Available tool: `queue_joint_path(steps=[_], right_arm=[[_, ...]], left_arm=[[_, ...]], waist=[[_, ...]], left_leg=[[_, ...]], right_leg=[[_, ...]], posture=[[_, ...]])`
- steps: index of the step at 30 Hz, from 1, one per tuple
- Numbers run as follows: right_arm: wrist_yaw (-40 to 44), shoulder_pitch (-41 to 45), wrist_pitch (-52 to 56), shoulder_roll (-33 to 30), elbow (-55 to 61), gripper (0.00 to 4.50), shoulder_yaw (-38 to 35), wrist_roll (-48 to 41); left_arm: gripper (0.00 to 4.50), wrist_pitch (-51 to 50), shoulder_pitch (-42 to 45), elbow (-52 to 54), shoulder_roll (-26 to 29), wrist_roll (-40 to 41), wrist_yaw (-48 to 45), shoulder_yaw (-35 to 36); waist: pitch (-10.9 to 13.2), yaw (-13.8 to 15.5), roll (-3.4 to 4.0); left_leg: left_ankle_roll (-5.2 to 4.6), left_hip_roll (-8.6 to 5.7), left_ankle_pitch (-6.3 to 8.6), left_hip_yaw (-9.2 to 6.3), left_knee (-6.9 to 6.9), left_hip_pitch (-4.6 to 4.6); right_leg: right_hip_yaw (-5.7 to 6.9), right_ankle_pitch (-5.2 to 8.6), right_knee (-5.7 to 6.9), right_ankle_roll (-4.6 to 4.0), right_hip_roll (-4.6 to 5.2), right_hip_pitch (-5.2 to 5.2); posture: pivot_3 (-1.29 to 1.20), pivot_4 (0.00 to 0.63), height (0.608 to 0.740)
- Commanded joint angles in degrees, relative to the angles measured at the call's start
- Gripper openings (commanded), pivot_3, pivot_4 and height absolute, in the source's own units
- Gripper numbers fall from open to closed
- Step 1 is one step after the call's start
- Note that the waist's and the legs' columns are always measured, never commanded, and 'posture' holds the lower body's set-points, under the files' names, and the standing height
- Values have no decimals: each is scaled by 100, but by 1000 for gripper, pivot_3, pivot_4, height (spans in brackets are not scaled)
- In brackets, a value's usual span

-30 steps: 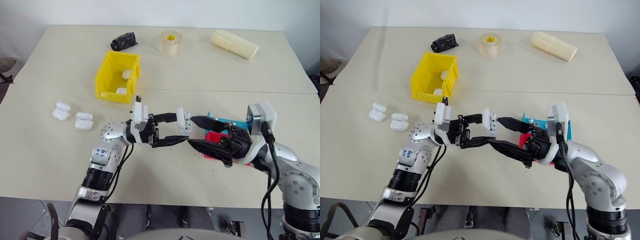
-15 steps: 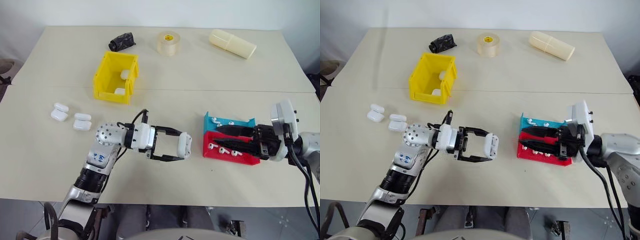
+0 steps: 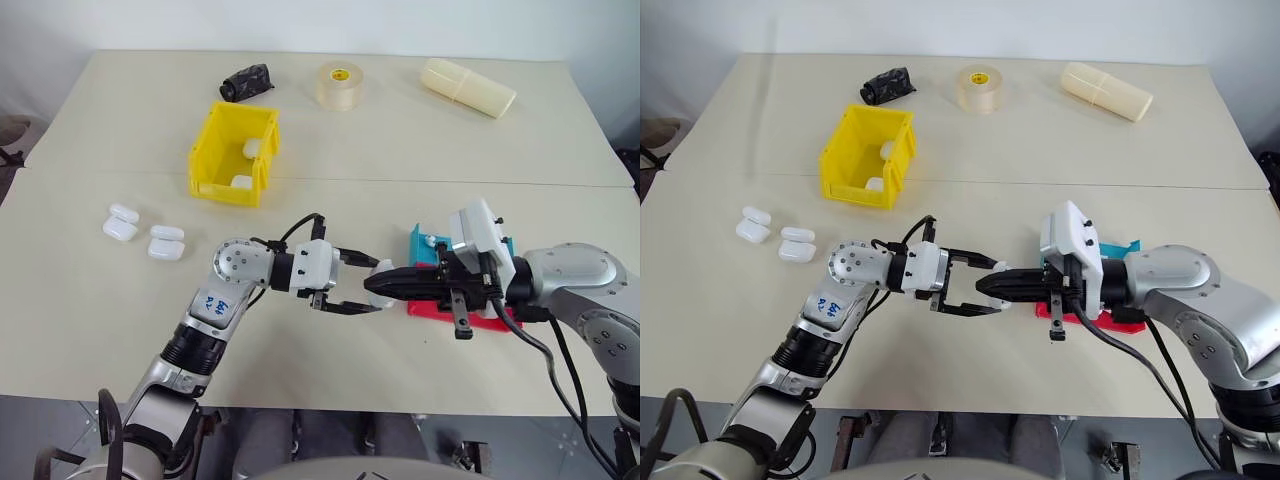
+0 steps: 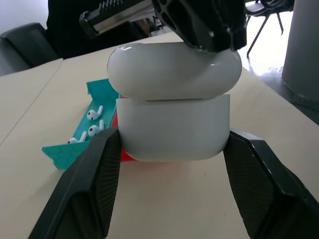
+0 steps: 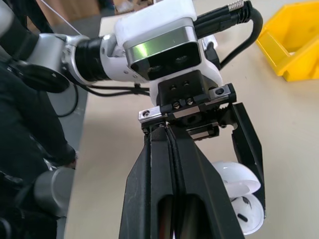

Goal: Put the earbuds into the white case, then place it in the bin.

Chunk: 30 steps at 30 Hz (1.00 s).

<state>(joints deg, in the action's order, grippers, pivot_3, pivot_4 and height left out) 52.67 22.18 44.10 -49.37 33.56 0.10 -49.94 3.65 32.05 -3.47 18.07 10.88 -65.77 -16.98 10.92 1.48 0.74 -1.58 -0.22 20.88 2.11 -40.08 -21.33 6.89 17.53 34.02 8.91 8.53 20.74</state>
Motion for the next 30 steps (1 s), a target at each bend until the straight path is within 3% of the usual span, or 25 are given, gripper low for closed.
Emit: queue_joint_path(steps=[1, 7, 13, 16, 23, 28, 30], right_arm=[[67, -177, 18, -223, -47, 29, -37, 266], [647, -1070, -630, -526, -594, 29, -683, 624], [1045, -1416, -1852, 175, -1229, 29, -1397, 635], [1201, -1637, -2430, 474, -1254, 593, -1570, 798], [984, -1751, -3296, 1111, -1170, 2802, -1447, 1172], [711, -1579, -3646, 1514, -1245, 4449, -1316, 1417], [668, -1605, -3690, 1587, -1230, 4485, -1234, 1481]], left_arm=[[2742, 174, -42, 203, -35, 168, 27, 74], [2742, 258, -362, 397, 61, 572, -37, 409], [2742, 201, -824, 737, 168, 1099, 10, 873], [2742, -98, -1324, 1073, 218, 1447, 450, 1375], [2742, -687, -2389, 1724, 196, 1835, 1831, 2461], [2742, -1097, -2505, 1751, 7, 1794, 3307, 3283], [2742, -1212, -2322, 1609, -15, 1712, 3800, 3498]], waist=[[0, 10, 0], [3, 13, -6], [4, -26, -9], [4, -13, -7], [3, 3, -8], [3, 5, -8], [3, 8, -8]], left_leg=[[0, 0, 0, 0, 0, 0], [-3, -1, 2, 1, 0, -1], [-3, 3, 2, 5, 1, 6], [0, 8, 0, 5, 2, 8], [-1, 22, 0, 1, -2, 12], [0, 25, -1, 0, -1, 17], [0, 22, -1, -1, -1, 17]], right_leg=[[0, 0, 0, 0, 1, -1], [-1, -1, -2, 1, 6, -2], [-2, 0, -1, 1, 1, -5], [-2, 0, 1, 1, -3, -3], [-10, -2, 1, 4, 5, -9], [-10, -2, 3, 4, 2, -11], [-10, -2, 4, 4, 3, -11]], posture=[[0, 150, 740], [0, 150, 740], [0, 150, 740], [0, 150, 740], [0, 150, 740], [0, 150, 740], [0, 150, 740]])
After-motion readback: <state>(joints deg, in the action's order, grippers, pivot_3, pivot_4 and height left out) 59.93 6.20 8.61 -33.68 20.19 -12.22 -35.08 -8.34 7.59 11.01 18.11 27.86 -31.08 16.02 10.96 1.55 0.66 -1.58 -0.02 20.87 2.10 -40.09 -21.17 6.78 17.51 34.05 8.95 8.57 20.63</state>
